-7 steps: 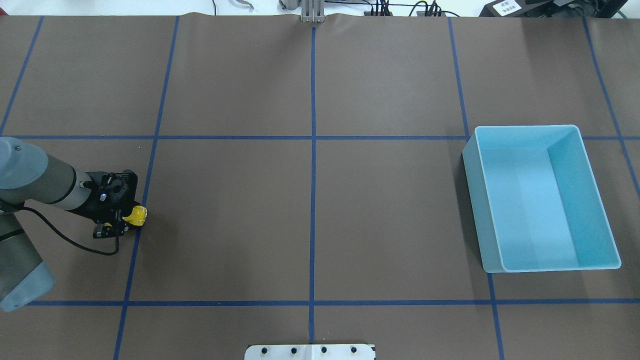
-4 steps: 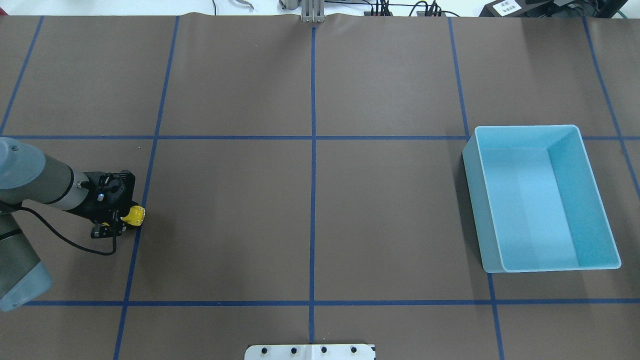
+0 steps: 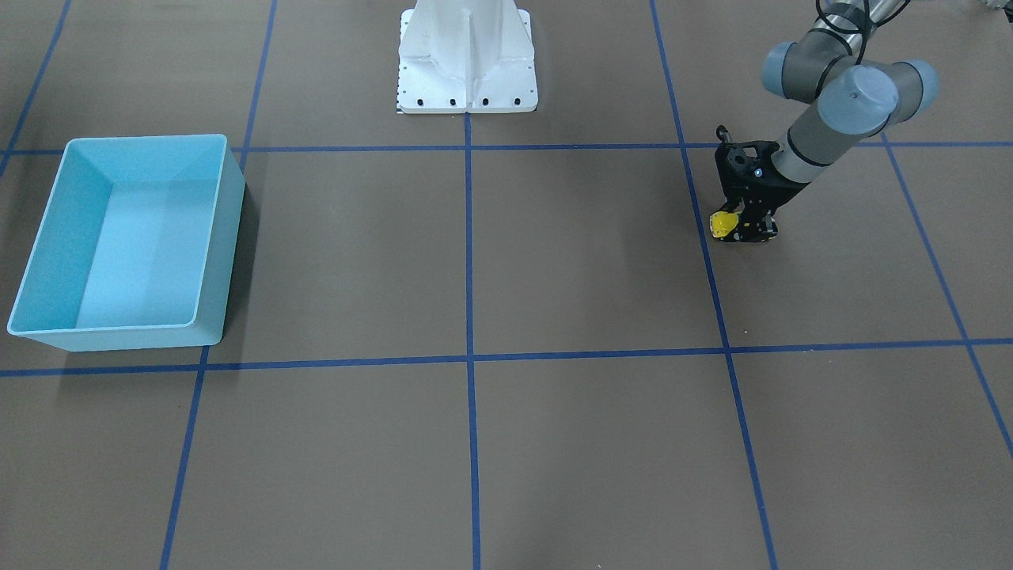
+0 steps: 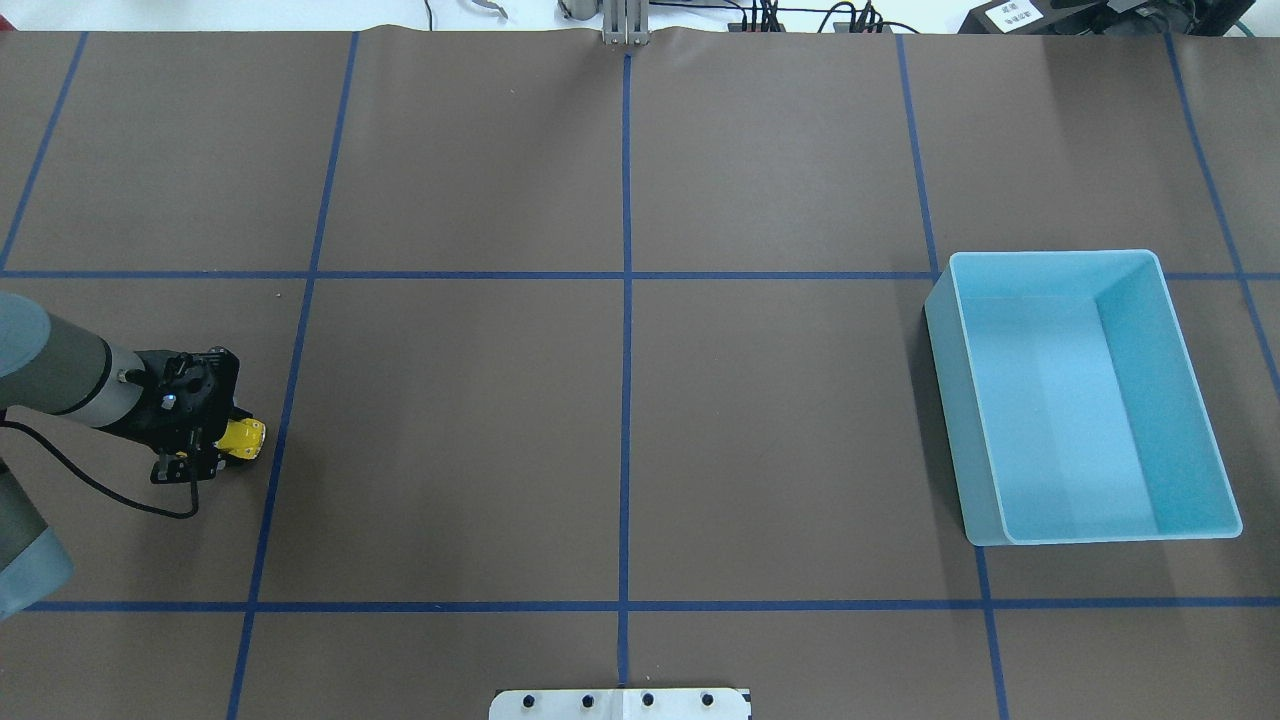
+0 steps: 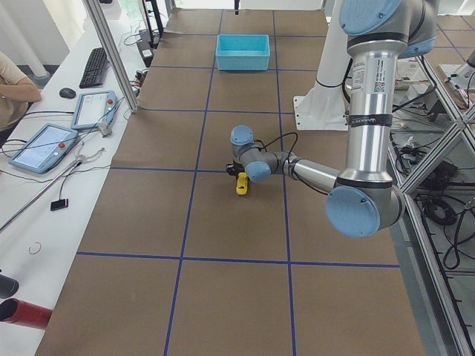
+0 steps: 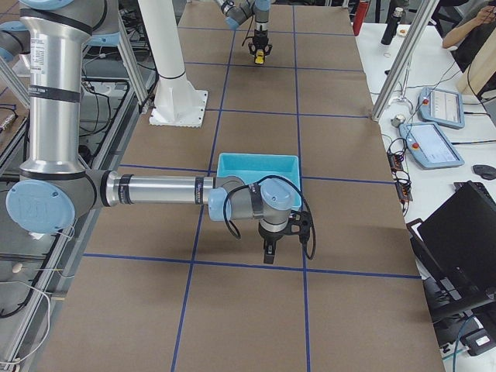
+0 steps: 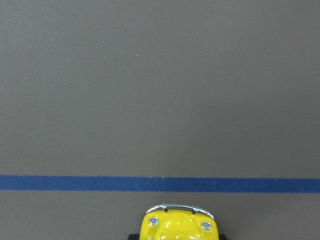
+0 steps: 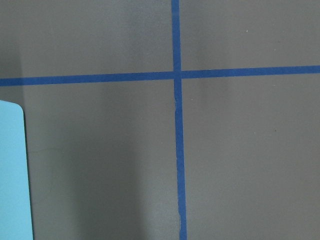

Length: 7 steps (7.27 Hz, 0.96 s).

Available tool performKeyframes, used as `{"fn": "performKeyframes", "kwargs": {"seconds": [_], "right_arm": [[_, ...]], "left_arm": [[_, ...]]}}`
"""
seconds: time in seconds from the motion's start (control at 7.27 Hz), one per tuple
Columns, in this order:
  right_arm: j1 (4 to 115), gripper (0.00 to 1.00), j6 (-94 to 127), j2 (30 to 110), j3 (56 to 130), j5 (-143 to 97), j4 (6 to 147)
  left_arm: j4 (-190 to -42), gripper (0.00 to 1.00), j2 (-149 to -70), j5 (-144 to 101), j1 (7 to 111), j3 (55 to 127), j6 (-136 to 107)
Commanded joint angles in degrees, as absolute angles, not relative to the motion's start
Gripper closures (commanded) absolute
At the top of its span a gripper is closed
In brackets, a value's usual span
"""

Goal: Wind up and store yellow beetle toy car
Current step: 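Keep dragging the car back toward the robot with the left gripper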

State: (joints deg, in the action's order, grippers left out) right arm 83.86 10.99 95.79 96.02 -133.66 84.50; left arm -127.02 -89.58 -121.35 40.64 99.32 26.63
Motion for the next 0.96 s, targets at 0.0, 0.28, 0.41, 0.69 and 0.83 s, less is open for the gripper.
{"fn": "performKeyframes", "kwargs": {"seconds": [0.0, 0.28, 0.41, 0.69, 0.83], "right_arm": [[83.85, 0.0, 10.99, 95.71, 95.98, -133.59, 84.46], [83.85, 0.0, 10.99, 95.71, 95.89, -133.59, 84.46], [83.85, 0.0, 10.99, 95.71, 95.89, -133.59, 84.46], [83.85, 0.0, 10.99, 95.63, 95.89, -133.59, 84.46], [83.85, 0.0, 10.99, 95.63, 95.89, -133.59, 84.46]], "left_arm": [[-128.05, 0.97, -89.21, -121.46, 40.95, 98.88, 26.63], [-128.5, 0.97, -89.21, -122.69, 42.36, 97.91, 28.38], [-128.5, 0.97, -89.21, -123.22, 42.45, 97.74, 28.48], [-129.28, 0.96, -88.77, -123.4, 42.8, 97.3, 28.48], [-129.2, 0.07, -88.94, -123.49, 42.72, 97.12, 28.56]]}}
